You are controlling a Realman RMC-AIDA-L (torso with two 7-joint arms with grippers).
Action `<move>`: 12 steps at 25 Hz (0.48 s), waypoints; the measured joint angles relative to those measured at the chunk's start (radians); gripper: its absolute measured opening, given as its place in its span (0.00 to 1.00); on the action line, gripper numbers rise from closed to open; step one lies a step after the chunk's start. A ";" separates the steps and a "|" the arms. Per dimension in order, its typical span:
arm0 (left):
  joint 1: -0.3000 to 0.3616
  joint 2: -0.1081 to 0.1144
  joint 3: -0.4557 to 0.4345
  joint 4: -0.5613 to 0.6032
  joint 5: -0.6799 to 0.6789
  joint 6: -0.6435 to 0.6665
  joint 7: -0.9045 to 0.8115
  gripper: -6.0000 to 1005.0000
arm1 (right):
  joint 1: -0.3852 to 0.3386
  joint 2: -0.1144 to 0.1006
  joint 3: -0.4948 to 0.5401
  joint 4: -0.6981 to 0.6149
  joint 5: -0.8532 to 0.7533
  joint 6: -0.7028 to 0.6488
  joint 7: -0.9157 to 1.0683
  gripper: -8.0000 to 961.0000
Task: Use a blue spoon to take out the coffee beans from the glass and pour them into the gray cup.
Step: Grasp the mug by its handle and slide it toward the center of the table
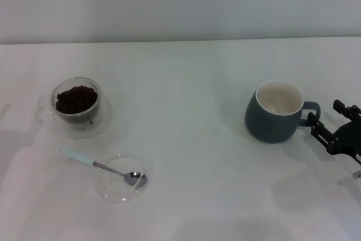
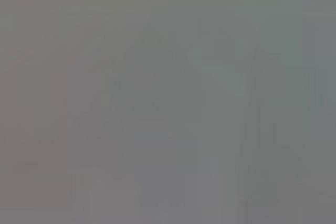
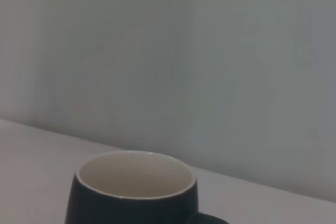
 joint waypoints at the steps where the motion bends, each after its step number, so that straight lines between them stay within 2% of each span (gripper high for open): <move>1: 0.000 0.000 0.000 0.000 -0.001 0.000 0.000 0.77 | 0.000 0.000 -0.002 -0.003 0.000 0.004 0.000 0.71; 12: -0.007 0.002 0.000 -0.001 0.002 0.001 0.000 0.77 | 0.008 0.002 -0.002 -0.056 0.008 0.114 -0.014 0.70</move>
